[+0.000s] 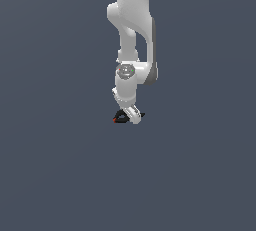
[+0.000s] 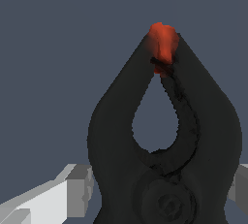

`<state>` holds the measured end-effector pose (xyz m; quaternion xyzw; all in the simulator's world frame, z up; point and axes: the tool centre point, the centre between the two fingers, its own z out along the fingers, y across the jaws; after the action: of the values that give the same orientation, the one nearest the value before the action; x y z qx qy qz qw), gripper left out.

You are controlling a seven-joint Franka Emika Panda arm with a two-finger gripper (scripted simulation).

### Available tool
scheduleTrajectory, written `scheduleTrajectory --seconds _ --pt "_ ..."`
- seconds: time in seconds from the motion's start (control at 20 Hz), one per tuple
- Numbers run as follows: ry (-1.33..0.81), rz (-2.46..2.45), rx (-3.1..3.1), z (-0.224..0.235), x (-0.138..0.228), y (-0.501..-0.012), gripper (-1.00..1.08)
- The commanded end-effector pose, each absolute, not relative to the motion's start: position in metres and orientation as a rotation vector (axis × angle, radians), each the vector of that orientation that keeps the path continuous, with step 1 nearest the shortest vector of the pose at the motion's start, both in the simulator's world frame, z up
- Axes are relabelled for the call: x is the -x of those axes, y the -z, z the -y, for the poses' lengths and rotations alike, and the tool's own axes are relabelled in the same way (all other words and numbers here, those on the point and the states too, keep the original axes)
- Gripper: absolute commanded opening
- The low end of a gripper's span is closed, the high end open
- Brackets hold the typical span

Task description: Pick up the object and move it to a goal position.

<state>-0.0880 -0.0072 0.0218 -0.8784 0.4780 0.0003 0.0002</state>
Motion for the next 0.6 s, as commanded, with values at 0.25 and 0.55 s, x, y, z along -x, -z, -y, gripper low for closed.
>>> scheduleTrajectory --seconds 0.25,0.55 --pt "0.002 -1.501 2.759 -0.012 0.078 -0.046 -1.00" --pt "0.002 -1.502 2.760 -0.043 0.062 -0.085 -1.00"
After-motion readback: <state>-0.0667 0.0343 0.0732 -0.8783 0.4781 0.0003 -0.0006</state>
